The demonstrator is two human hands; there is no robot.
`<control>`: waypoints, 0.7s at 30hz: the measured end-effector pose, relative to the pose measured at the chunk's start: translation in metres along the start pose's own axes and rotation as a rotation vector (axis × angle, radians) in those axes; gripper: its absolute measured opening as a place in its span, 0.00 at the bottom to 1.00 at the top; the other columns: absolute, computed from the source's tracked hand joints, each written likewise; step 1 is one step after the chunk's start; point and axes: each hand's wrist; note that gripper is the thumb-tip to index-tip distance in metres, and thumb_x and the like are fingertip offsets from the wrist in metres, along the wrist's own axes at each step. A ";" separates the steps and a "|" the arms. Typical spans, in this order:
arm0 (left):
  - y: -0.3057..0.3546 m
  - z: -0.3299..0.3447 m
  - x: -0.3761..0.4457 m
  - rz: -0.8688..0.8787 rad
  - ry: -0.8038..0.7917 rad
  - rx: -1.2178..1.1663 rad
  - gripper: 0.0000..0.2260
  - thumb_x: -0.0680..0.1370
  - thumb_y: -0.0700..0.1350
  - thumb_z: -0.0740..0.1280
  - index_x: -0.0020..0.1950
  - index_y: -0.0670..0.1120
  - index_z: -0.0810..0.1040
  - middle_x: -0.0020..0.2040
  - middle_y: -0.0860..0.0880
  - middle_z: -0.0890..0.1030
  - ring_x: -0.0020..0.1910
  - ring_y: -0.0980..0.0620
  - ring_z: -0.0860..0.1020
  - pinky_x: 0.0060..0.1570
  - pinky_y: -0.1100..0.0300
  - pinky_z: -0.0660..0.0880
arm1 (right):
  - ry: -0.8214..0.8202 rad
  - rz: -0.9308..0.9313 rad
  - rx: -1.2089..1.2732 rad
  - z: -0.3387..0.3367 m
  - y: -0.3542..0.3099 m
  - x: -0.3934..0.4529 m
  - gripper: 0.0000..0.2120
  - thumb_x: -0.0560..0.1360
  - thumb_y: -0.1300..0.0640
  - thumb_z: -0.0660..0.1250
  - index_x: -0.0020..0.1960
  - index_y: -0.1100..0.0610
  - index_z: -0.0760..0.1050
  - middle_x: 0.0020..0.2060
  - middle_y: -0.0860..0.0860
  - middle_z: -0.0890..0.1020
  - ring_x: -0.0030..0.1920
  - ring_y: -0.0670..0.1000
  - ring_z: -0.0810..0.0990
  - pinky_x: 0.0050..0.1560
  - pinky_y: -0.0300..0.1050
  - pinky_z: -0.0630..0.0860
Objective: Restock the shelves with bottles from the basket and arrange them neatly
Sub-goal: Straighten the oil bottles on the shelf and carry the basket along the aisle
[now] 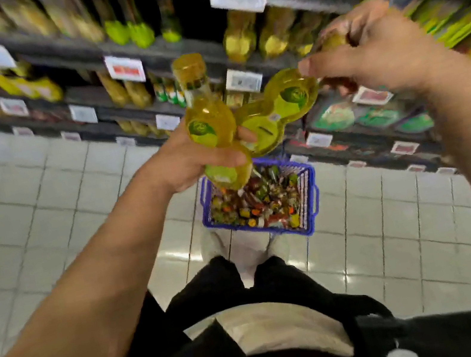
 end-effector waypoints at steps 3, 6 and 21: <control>0.048 0.015 0.004 0.147 0.014 -0.010 0.13 0.63 0.38 0.77 0.46 0.44 0.85 0.49 0.51 0.86 0.48 0.50 0.84 0.45 0.54 0.81 | 0.202 -0.172 0.138 -0.012 -0.041 -0.017 0.15 0.75 0.51 0.75 0.34 0.56 0.77 0.28 0.53 0.75 0.27 0.47 0.69 0.29 0.38 0.68; 0.090 0.024 0.010 0.249 0.029 -0.010 0.13 0.60 0.42 0.81 0.43 0.47 0.86 0.46 0.49 0.86 0.44 0.47 0.84 0.42 0.51 0.81 | 0.387 -0.311 0.279 -0.006 -0.059 -0.029 0.11 0.75 0.60 0.74 0.44 0.65 0.75 0.34 0.50 0.76 0.33 0.45 0.70 0.38 0.43 0.70; 0.263 0.086 0.052 0.425 -0.141 0.222 0.13 0.59 0.43 0.81 0.41 0.46 0.84 0.40 0.45 0.82 0.37 0.47 0.82 0.36 0.54 0.78 | 0.819 -0.435 0.743 -0.048 -0.115 -0.061 0.20 0.75 0.50 0.73 0.62 0.58 0.73 0.53 0.61 0.84 0.54 0.58 0.85 0.49 0.49 0.83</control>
Point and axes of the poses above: each hand's wrist, its own x-axis towards the middle knuckle, its own z-axis out of the palm, y = z × x
